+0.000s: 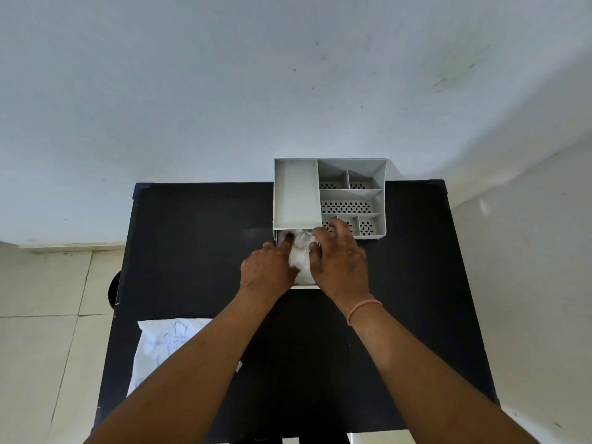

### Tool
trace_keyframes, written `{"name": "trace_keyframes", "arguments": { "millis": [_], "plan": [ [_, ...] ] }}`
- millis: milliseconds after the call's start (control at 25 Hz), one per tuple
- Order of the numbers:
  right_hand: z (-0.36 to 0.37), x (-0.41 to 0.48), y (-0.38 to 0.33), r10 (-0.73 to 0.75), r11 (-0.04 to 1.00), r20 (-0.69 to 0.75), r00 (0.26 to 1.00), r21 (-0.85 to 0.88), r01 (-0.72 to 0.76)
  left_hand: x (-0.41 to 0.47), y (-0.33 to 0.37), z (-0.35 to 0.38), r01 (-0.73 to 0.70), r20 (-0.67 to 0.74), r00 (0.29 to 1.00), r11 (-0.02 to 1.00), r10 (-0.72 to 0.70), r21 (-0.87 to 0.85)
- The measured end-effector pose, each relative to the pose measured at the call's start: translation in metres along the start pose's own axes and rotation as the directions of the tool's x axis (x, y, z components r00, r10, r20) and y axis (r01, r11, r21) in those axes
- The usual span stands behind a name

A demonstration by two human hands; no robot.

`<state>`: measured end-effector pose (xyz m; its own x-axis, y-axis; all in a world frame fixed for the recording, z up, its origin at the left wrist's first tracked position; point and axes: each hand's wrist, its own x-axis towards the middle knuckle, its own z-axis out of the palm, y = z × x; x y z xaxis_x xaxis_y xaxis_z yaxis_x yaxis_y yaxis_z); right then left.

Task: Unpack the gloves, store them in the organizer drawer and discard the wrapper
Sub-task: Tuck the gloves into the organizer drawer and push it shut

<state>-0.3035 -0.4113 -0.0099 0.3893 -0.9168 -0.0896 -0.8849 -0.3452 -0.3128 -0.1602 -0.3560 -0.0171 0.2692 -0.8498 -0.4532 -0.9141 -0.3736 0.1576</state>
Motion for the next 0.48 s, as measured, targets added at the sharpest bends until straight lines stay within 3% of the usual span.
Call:
{"name": "trace_keyframes", "arguments": {
  "millis": [120,200,280,400,480],
  "plan": [
    [0.006,0.009,-0.004,0.104,0.986,0.348,0.932,-0.160,-0.051,0.004,-0.003,0.002,-0.012,0.024,1.000,0.998,0.013,-0.054],
    [0.009,0.013,-0.007,0.142,0.981,0.467,0.873,-0.184,-0.061,0.004,-0.003,-0.001,-0.001,0.038,0.999,0.998,0.003,-0.058],
    [0.005,0.014,-0.009,0.133,0.989,0.407,0.904,-0.119,-0.092,0.004,-0.003,-0.005,-0.006,0.032,0.999,0.999,0.007,-0.045],
    [-0.001,0.007,-0.010,0.122,0.987,0.162,0.979,-0.127,-0.102,0.000,-0.005,-0.006,-0.044,-0.108,0.993,0.999,0.041,-0.030],
    [0.001,0.006,-0.011,0.132,0.978,0.260,0.957,-0.192,-0.083,0.001,-0.006,-0.004,-0.058,-0.112,0.992,0.998,0.058,0.002]
  ]
}}
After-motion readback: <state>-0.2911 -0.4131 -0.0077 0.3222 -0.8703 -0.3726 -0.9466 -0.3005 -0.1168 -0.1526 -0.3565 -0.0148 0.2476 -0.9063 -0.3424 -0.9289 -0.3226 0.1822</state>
